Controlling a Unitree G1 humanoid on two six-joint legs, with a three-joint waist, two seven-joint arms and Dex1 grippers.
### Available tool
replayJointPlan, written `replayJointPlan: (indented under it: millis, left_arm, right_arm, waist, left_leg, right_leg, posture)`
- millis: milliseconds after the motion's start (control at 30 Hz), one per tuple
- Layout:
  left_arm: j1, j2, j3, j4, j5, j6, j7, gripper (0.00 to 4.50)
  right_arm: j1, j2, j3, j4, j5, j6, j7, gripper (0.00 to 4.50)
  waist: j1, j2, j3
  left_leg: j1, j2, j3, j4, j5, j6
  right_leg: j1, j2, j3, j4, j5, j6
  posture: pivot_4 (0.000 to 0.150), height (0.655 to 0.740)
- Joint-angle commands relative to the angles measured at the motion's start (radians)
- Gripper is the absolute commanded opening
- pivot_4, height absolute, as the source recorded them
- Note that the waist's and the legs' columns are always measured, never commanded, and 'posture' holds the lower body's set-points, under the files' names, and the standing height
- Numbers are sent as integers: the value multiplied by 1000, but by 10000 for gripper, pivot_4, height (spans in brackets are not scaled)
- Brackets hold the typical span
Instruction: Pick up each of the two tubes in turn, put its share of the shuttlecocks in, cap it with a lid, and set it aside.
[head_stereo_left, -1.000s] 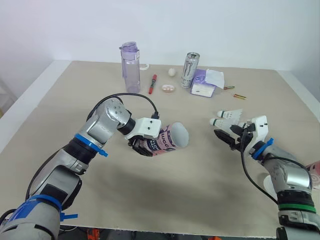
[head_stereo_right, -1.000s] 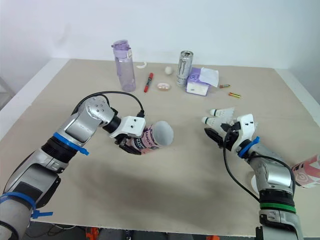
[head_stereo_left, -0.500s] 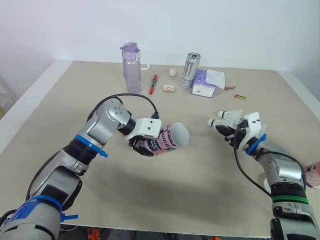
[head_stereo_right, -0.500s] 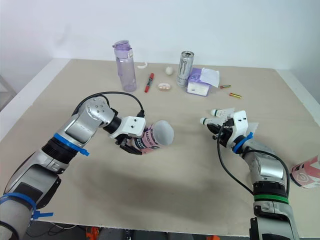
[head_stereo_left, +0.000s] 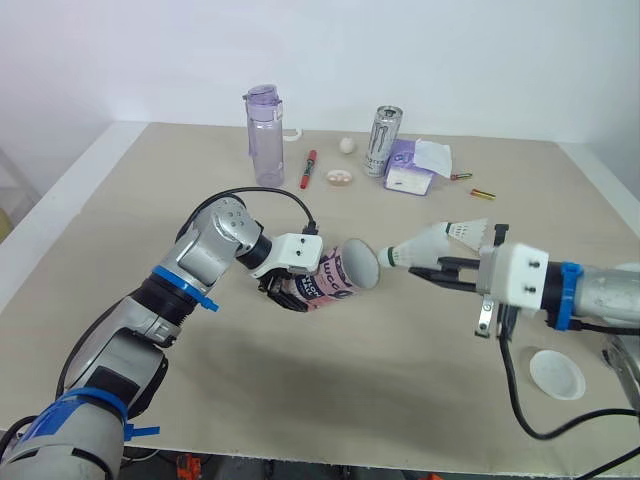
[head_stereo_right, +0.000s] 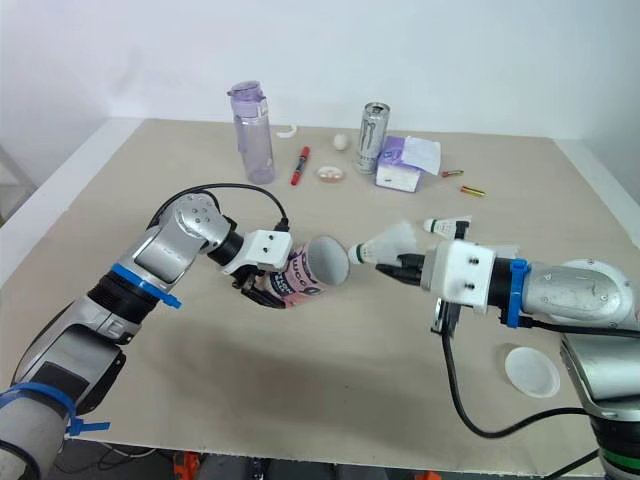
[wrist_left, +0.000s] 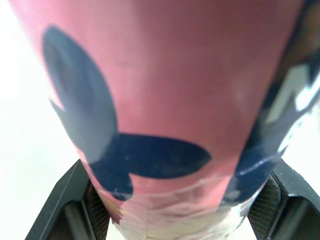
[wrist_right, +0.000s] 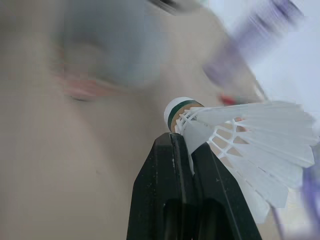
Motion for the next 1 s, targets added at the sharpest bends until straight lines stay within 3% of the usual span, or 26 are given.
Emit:
replayJointPlan:
  millis: [33,567,667,900,933,1000]
  left_arm:
    - [-11,-15,-25,43,10,-7,-4,30636]
    - [-7,-18,-23,36,9,13,0,30636]
    - [-5,-19,-22,33,7,16,3,30636]
    - [1,-16,-23,25,6,20,5,30636]
    - [1,-17,-24,26,6,19,6,30636]
    - [2,-18,-24,27,6,18,8,30636]
  right_arm:
    - [-68,-32,-5,-49,-8,-52,10,1335]
    - [-214,19,195,13,-89,-123,34,1335]
    - [-244,25,203,14,-65,-96,39,8814]
    - [-157,52,42,-10,108,49,-22,41444]
    - [-130,69,-3,-3,146,83,-48,44162]
    - [-57,113,-121,46,221,159,-110,44162]
  waist:
    - [0,0,0]
    - [3,0,0]
    - [2,0,0]
    - [5,0,0]
    - [5,-1,0]
    - [4,-2,0]
  left_leg:
    - [0,0,1,1,0,0]
    - [-1,0,0,3,0,0]
    - [-1,0,1,3,0,0]
    - [-2,0,0,3,0,0]
    - [-2,0,0,3,0,0]
    - [-2,0,-1,3,0,0]
  right_leg:
    - [0,0,1,0,0,0]
    - [-1,-1,0,0,1,0]
    - [0,-1,1,0,1,0]
    - [0,-1,0,0,2,-2]
    - [0,-1,0,0,1,-2]
    - [0,-1,0,0,2,-2]
  posture:
    - [1500,7400]
    - [1500,7400]
    - [1500,7400]
    - [1500,7400]
    - [1500,7400]
    - [1500,7400]
